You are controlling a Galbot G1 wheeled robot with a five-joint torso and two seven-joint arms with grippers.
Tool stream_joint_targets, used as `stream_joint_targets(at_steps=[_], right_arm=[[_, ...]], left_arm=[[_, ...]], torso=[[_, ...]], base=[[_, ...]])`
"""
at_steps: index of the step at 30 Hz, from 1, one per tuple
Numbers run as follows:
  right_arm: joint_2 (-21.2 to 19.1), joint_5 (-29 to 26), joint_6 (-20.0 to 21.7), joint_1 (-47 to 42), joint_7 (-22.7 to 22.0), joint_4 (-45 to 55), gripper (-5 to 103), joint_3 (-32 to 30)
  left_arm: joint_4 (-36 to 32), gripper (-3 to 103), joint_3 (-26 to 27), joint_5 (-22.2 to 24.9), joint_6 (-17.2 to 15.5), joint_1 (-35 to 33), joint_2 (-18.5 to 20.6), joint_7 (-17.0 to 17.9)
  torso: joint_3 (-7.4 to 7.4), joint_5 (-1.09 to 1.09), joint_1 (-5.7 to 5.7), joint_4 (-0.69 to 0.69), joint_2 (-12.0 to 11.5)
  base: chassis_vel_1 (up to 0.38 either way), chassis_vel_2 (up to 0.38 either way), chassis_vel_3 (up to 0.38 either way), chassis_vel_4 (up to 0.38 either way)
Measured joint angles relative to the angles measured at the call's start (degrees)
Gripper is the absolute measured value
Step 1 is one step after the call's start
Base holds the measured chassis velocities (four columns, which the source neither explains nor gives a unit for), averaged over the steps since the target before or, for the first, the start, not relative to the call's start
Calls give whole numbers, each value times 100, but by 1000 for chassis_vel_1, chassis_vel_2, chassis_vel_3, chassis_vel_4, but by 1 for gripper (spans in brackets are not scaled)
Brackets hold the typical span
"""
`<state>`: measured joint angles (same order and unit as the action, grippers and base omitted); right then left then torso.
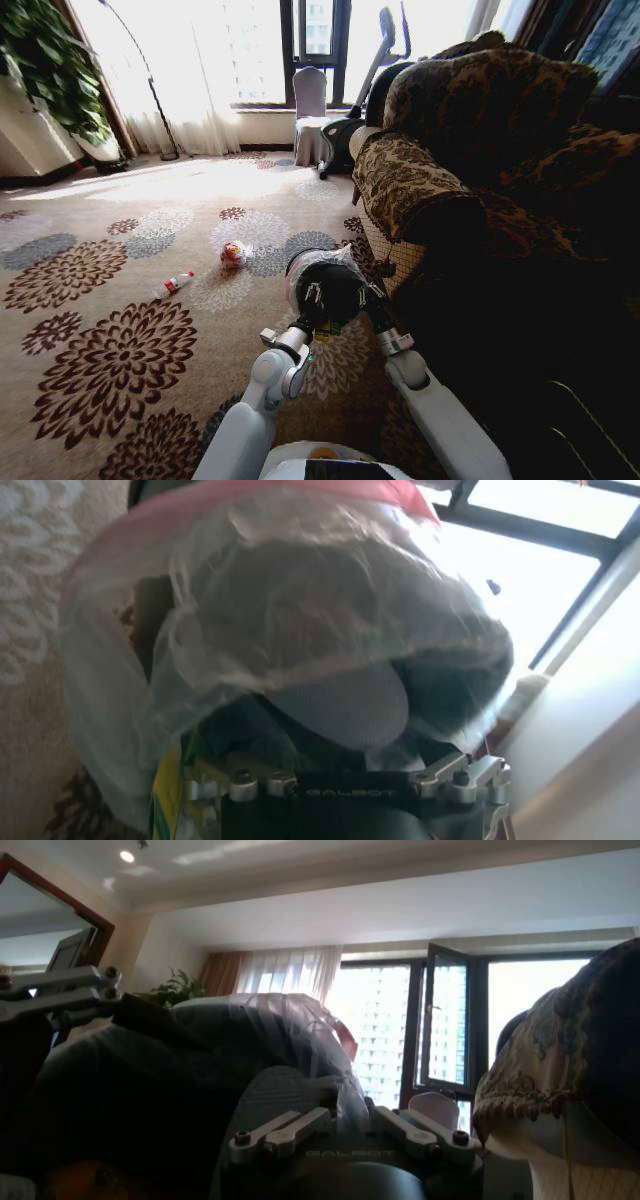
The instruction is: Pick up the trash from the ground and place it into the trash bin.
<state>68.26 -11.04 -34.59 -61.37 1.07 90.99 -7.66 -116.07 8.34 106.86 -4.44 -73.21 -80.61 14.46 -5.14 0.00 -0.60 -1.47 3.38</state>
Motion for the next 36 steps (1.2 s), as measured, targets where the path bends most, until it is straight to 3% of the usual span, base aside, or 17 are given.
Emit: stream_joint_targets(at_steps=[6,9,10,12,13,15,16,20,21,23,24,26,32,34,35,36], right_arm=[[5,-29,4,21,-1,-40,0,-7],[0,-55,61,25,-2,-63,0,-13],[0,-55,61,25,-2,-63,0,-13],[3,-65,199,25,-3,-69,0,-14],[3,-65,199,25,-3,-69,0,-14],[2,-92,362,7,-3,-63,0,-17],[2,-92,362,7,-3,-63,0,-17],[-75,-117,469,-73,-4,3,0,-117],[-75,-117,469,-73,-4,3,0,-117],[-92,-151,529,-81,-3,10,0,-172],[-92,-151,529,-81,-3,10,0,-172],[-107,-228,612,-57,-5,12,0,-230],[-110,-310,717,-146,-5,78,0,-266],[-115,-310,729,-258,-5,154,0,-293],[-115,-310,729,-258,-5,154,0,-293],[-125,-311,733,-300,-5,200,0,-297]], left_arm=[[-251,100,-99,-458,-654,-208,346,-356],[-313,100,-122,-1646,-1253,-244,535,-763],[-313,100,-122,-1646,-1253,-244,535,-763],[-309,100,-125,-3247,-1508,-246,738,-1444],[-309,100,-125,-3247,-1508,-246,738,-1444],[-298,100,62,-4858,-1270,-236,915,-2144],[-298,100,62,-4858,-1270,-236,915,-2144],[-460,100,513,-6445,-482,-312,1155,-3035],[-460,100,513,-6445,-482,-312,1155,-3035],[-447,100,814,-7248,267,-454,1216,-3786],[-447,100,814,-7248,267,-454,1216,-3786],[-456,102,1108,-7614,911,-583,1191,-4194],[-556,97,1555,-7730,1432,-652,1022,-4129],[-419,96,1826,-7681,1669,-549,994,-3812],[-419,96,1826,-7681,1669,-549,994,-3812],[-261,96,1958,-7682,1726,-447,995,-3516]], torso=[[0,0,0,-1,0],[0,-1,0,0,0],[0,-1,0,0,0],[0,0,0,0,0],[0,0,0,0,0],[0,0,0,-1,0],[0,0,0,-1,0],[0,-1,0,0,0],[0,-1,0,0,0],[0,0,0,0,0],[0,0,0,0,0],[0,-1,0,-1,0],[0,0,0,-1,0],[0,0,0,-1,0],[0,0,0,-1,0],[0,0,0,0,0]], base=[[0,0,0,0],[0,0,0,0],[0,0,0,0],[0,0,0,0],[0,0,0,0],[0,0,0,0],[0,0,0,0],[0,0,0,0],[0,0,0,0],[0,0,0,0],[0,0,0,0],[0,0,0,0],[0,0,0,0],[0,0,0,0],[0,0,0,0],[0,0,0,0]])
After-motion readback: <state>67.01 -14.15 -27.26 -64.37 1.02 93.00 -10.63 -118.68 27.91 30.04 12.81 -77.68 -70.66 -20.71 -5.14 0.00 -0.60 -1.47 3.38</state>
